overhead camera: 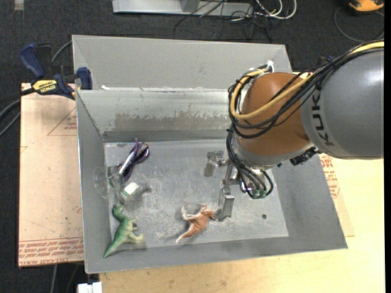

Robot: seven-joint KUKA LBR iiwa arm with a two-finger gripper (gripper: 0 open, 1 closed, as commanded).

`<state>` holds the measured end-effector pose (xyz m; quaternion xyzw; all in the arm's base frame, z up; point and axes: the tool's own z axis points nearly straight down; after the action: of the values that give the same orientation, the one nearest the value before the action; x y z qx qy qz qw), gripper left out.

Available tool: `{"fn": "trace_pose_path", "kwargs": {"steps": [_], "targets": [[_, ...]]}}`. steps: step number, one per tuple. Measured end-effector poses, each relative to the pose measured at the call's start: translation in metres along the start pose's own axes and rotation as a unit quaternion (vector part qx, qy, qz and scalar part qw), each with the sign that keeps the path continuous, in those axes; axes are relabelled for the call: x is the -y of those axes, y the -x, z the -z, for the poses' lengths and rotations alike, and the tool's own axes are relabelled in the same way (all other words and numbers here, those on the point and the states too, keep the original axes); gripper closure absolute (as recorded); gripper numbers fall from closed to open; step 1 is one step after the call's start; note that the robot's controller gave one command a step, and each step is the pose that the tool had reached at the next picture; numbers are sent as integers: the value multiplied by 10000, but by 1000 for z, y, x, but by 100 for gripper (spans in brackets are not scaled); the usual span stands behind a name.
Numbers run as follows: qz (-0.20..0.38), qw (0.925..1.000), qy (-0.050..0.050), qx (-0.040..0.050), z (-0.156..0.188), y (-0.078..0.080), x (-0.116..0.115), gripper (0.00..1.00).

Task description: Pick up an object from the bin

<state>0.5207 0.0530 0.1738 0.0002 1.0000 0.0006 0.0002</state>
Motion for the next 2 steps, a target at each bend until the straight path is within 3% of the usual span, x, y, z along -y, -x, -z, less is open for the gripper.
{"fn": "trace_pose_path", "kwargs": {"steps": [1, 2], "targets": [[671, 9977, 4, -30, -80, -30, -5, 0], [1274, 9918, 6, 8, -88, -24, 7, 100]]}}
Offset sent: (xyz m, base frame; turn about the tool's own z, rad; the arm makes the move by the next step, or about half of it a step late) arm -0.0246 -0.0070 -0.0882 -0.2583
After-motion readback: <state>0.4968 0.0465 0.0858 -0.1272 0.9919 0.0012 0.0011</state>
